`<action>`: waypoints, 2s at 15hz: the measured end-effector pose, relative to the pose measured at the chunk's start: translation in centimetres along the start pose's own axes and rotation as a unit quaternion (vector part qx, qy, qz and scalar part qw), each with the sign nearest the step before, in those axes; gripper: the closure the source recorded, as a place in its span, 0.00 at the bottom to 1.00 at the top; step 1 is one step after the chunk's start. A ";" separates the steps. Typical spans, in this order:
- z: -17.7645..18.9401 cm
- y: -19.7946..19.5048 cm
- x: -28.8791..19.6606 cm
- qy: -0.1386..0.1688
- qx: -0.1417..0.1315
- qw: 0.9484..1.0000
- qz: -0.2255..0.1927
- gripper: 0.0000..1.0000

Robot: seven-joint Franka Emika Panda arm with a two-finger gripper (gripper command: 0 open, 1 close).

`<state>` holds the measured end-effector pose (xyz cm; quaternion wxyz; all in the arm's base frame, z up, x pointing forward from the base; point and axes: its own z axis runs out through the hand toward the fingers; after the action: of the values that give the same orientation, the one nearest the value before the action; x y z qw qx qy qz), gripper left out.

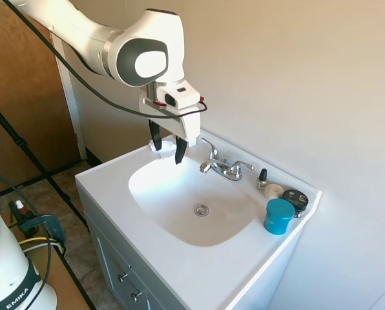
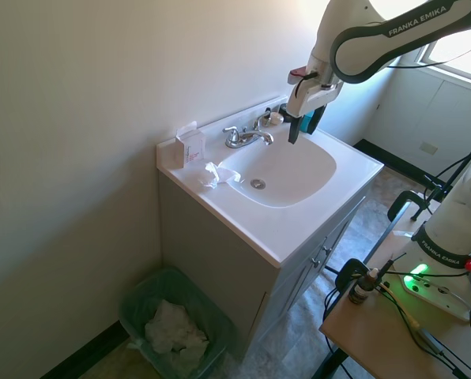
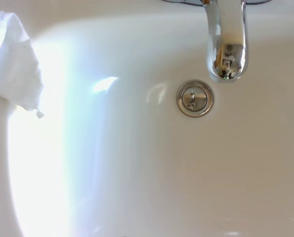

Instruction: Throw the tissue in the trash bin

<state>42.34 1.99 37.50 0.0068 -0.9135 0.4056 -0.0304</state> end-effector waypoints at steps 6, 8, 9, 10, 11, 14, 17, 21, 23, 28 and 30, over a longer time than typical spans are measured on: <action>-3.3 -2.1 0.9 0.015 0.014 0.999 -0.049 0.00; -4.6 -5.5 -0.9 0.023 0.018 0.997 -0.076 0.00; -4.8 -7.6 -2.3 0.024 0.016 0.996 -0.087 0.00; -4.7 -9.7 -3.6 0.025 0.012 0.995 -0.094 0.00; -4.2 -11.4 -4.5 0.025 0.008 0.995 -0.100 0.00; -1.1 -15.5 -6.2 0.013 -0.010 0.994 -0.111 0.00; 2.4 -18.9 -7.6 0.004 -0.024 0.993 -0.112 0.00; 6.8 -22.3 -8.3 -0.002 -0.041 0.994 -0.098 0.00; 8.5 -23.7 -8.1 -0.001 -0.047 0.995 -0.091 0.00; 11.4 -25.2 -6.8 0.000 -0.052 0.995 -0.079 1.00; 11.9 -25.7 -6.3 -0.002 -0.050 0.996 -0.074 1.00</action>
<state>57.89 23.77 26.21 -0.0407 -0.9403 0.3377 -0.0085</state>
